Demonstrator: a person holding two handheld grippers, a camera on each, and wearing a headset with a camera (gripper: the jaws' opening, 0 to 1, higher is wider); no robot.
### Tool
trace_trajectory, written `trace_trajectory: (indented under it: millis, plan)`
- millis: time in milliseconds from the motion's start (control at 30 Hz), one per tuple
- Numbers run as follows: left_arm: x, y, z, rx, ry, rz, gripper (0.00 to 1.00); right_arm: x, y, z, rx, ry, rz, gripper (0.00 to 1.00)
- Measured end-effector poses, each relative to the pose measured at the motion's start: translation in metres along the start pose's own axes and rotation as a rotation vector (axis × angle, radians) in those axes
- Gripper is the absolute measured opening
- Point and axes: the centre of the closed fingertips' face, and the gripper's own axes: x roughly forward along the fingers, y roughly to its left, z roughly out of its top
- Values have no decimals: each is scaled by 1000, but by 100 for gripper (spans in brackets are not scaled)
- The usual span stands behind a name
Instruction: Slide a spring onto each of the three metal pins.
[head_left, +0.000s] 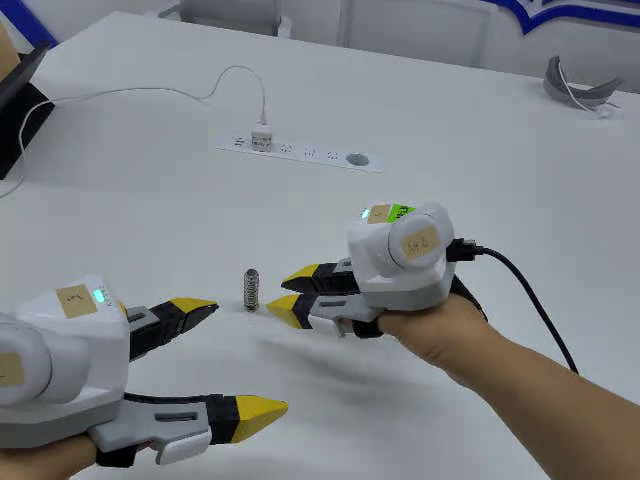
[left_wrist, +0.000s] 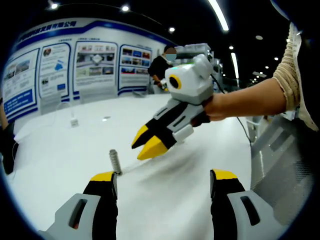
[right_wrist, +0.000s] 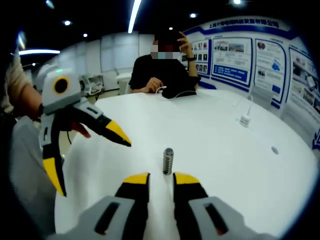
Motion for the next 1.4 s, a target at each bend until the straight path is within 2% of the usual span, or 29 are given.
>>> trace_trajectory:
  millis: [467, 767, 967, 1400]
  plan:
    - [5, -2, 1, 8, 3, -12, 76, -22, 7, -13, 5, 5, -6, 20]
    - [7, -5, 1, 15, 8, -22, 75, -36, 8, -27, 8, 27, -14, 20]
    - [10, -7, 1, 19, 11, -28, 75, -46, -1, -36, 9, 48, -35, 20]
    - [9, -8, -1, 27, 19, -29, 74, -57, -34, -54, 3, 109, -83, 20]
